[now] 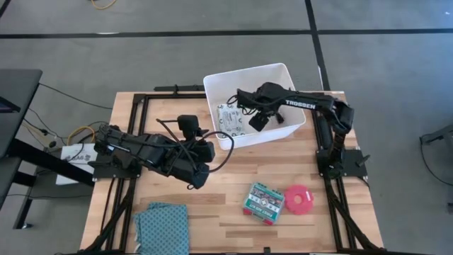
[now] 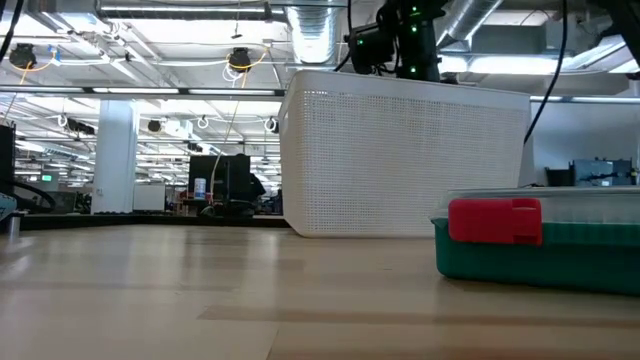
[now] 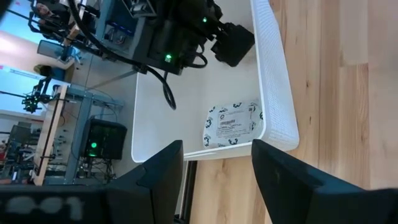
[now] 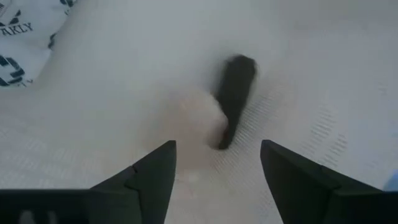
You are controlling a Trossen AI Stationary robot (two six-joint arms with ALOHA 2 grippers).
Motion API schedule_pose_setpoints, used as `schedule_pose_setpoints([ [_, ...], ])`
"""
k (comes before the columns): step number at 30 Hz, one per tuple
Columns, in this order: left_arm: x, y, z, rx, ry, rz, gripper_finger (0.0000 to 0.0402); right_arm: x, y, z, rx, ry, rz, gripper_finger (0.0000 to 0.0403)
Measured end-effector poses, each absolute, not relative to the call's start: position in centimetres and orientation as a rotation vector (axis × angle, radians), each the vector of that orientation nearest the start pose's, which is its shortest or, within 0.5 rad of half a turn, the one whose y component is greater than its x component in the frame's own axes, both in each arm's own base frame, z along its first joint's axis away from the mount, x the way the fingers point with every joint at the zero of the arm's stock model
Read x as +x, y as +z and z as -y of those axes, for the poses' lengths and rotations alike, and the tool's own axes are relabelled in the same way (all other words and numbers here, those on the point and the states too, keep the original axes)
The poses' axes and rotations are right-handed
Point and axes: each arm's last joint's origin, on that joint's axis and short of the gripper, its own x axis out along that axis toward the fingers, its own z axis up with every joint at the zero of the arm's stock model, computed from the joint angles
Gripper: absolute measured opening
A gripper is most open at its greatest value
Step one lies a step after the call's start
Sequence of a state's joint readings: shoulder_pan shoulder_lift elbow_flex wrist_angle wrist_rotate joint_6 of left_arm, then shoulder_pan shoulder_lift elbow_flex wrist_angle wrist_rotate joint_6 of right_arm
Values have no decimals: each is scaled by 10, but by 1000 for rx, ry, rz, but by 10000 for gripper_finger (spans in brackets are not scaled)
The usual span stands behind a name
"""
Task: Pick & place medical supplies in basket/bin
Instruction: Put the red pill organizer into the white bin
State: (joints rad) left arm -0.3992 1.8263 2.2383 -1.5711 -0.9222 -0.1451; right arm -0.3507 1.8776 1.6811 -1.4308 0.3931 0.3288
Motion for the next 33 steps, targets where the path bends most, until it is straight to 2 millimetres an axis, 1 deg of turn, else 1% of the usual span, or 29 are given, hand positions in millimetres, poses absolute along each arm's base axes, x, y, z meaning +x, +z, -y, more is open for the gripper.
schedule_pose_setpoints([
  [2,305,434,104,587,524,-882,182,320,281,128,203,-834,-1556,232],
  [5,305,434,104,587,524,-882,182,320,303,123,198,-829,-1543,233],
  [7,305,434,104,586,524,-882,182,324,320,117,191,-818,-1490,233],
  [9,305,434,104,587,524,-882,182,326,341,110,190,-797,-1399,233],
  [13,305,434,104,585,525,-881,182,324,391,84,181,-727,-1204,233],
  [16,305,434,104,580,522,-882,182,316,419,55,212,-618,-1100,233],
  [18,305,434,104,576,519,-883,182,309,432,32,255,-535,-1056,233],
  [20,305,434,104,574,520,-882,182,302,438,7,278,-454,-1041,232],
  [22,305,434,104,565,523,-880,182,295,443,-19,261,-376,-1032,232],
  [25,305,433,104,546,520,-880,182,286,443,-58,207,-279,-1039,232],
  [29,305,433,104,534,517,-880,182,275,429,-104,118,-176,-1093,232],
  [31,305,433,104,530,519,-879,182,269,418,-121,119,-170,-1132,232],
  [33,305,433,104,529,519,-878,182,263,402,-135,138,-181,-1196,232],
])
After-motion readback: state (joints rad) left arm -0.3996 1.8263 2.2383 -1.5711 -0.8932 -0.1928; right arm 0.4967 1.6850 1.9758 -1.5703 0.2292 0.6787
